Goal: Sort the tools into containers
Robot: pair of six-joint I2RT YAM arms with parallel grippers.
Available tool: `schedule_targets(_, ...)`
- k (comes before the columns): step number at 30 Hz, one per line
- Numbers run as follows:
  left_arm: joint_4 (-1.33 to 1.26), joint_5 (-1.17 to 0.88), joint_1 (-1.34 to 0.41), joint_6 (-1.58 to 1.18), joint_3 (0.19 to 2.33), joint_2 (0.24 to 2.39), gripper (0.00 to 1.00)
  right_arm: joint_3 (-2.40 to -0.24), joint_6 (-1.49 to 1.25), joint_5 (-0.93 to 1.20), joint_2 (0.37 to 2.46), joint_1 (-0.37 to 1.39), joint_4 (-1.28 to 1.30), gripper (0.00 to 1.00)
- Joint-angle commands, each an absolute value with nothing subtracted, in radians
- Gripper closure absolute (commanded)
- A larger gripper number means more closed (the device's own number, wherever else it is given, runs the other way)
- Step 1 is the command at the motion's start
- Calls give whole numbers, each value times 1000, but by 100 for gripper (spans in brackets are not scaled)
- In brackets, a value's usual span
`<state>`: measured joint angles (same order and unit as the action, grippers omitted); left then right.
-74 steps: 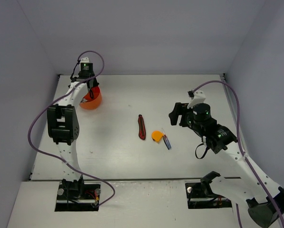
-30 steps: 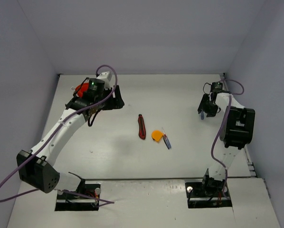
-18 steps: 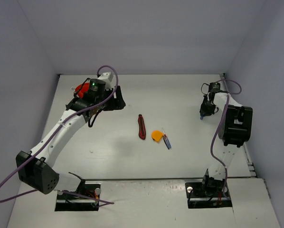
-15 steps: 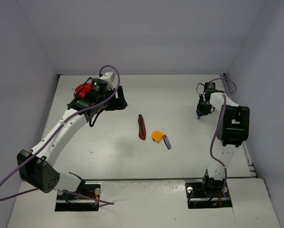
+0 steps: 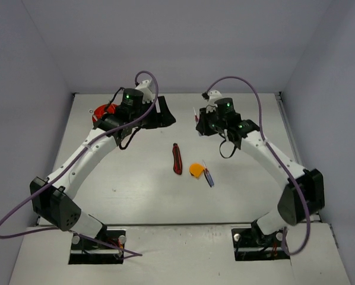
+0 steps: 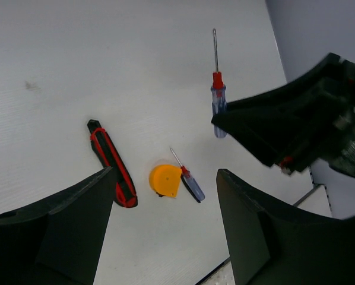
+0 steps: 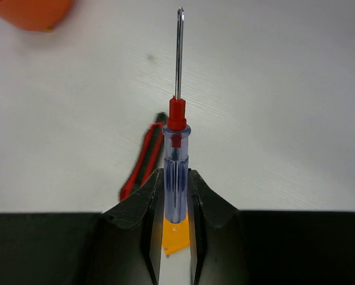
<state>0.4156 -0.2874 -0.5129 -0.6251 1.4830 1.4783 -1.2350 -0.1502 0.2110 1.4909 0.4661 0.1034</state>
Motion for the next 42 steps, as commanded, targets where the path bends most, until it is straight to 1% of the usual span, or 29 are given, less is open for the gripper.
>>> schedule_targets(1,247,-318,-543,-704,1525,1480,35,-1193,-194,265,1371,542,-66,100)
schedule_targets(5,229,-292,-554,-712,1531,1483,35,-1196,-214,258,1341,596,-112,100)
schedule_targets(14,158,-289,-575,-742,1499,1492,35,-1191,-227,261,1335,620,-150,100)
schedule_targets(17,128,-284,-582,-742,1482,1497,38,-1184,-235,267,1336,620,-166,100)
schedule_targets(20,118,-274,-589,-745,1471,1506,44,-1181,-242,272,1338,621,-178,100)
schedule_targets(21,117,-273,-592,-746,1471,1508,44,-1181,-242,272,1338,621,-180,100)
schedule_targets(23,104,-268,-595,-750,1467,1516,57,-1176,-246,272,1338,621,-188,100)
schedule_targets(25,97,-266,-596,-749,1470,1522,66,-1175,-246,272,1338,621,-192,100)
schedule_targets(27,90,-264,-595,-747,1470,1525,82,-1175,-247,273,1341,621,-193,100)
schedule_targets(28,86,-255,-595,-747,1470,1525,88,-1175,-248,273,1342,621,-195,100)
schedule_targets(30,83,-245,-596,-732,1472,1523,98,-1175,-249,272,1344,621,-193,93)
schedule_targets(31,85,-234,-594,-727,1474,1521,100,-1175,-250,269,1342,621,-193,85)
schedule_targets(33,97,-202,-588,-689,1476,1513,100,-1172,-250,262,1340,621,-193,68)
schedule_targets(34,99,-176,-584,-681,1477,1508,100,-1171,-247,256,1335,620,-193,57)
schedule_targets(36,105,-145,-552,-649,1477,1501,100,-1161,-251,234,1323,620,-190,43)
schedule_targets(38,106,-126,-514,-636,1477,1502,100,-1146,-252,224,1307,618,-192,34)
schedule_targets(40,107,-94,-427,-612,1487,1512,100,-1114,-253,200,1275,612,-184,28)
schedule_targets(42,103,-63,-381,-583,1500,1531,100,-1085,-253,182,1248,605,-175,27)
